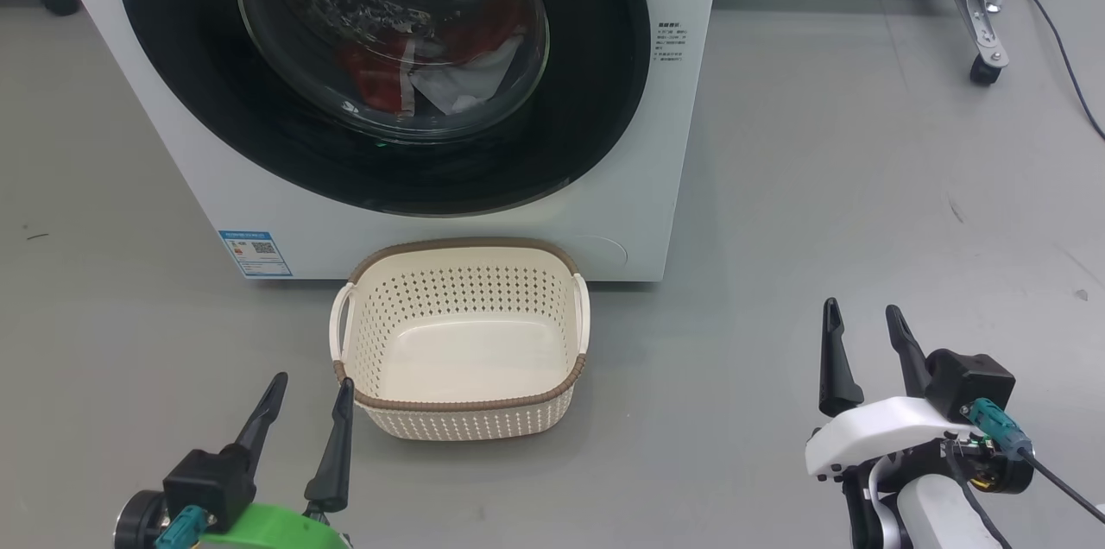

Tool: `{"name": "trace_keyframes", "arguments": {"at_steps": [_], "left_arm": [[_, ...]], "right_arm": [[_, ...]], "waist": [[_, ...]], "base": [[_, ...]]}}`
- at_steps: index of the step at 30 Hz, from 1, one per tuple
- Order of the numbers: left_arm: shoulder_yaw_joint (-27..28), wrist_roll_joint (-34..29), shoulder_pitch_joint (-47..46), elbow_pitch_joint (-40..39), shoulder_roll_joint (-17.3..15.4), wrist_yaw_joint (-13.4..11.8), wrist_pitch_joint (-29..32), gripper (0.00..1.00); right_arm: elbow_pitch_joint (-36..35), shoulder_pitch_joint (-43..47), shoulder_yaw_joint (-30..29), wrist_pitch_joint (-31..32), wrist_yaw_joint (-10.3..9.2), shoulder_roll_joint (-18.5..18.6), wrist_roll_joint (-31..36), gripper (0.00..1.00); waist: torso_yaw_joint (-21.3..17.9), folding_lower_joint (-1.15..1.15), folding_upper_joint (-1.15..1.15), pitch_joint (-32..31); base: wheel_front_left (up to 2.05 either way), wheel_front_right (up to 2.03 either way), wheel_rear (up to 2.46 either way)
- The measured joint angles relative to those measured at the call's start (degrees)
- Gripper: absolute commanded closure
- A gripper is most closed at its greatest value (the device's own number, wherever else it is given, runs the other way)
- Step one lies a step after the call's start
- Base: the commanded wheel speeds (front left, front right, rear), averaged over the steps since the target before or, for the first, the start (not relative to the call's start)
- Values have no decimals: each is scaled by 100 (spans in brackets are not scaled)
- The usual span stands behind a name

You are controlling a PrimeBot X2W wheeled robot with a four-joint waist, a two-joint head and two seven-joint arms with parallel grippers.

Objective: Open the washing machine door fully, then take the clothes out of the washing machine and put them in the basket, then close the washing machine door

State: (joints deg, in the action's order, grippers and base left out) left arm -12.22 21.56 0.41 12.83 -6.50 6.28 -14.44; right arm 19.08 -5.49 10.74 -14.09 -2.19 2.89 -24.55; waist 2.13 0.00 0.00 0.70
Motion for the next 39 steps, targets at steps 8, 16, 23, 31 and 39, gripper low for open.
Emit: {"name": "trace_keyframes", "arguments": {"at_steps": [8,16,23,31,39], "left_arm": [[59,-56,-1,78,38,5,0,0],[97,-94,-3,110,73,9,0,0],[104,-156,-3,137,125,15,0,0],[107,-163,-8,153,154,43,0,0],[120,-192,-20,147,163,59,0,0]], "right_arm": [[86,-70,16,0,-5,0,8,0],[168,-109,27,0,-7,0,8,0],[210,-113,30,-1,-8,0,9,0],[254,-156,38,-1,-49,-1,53,0],[238,-226,42,-2,-48,-1,53,100]], "waist": [[6,0,0,-6],[14,0,0,-9],[20,0,0,-4],[40,0,0,25],[75,0,0,154]], "base": [[0,0,0],[0,0,0],[0,0,0],[0,0,0],[0,0,0]]}}
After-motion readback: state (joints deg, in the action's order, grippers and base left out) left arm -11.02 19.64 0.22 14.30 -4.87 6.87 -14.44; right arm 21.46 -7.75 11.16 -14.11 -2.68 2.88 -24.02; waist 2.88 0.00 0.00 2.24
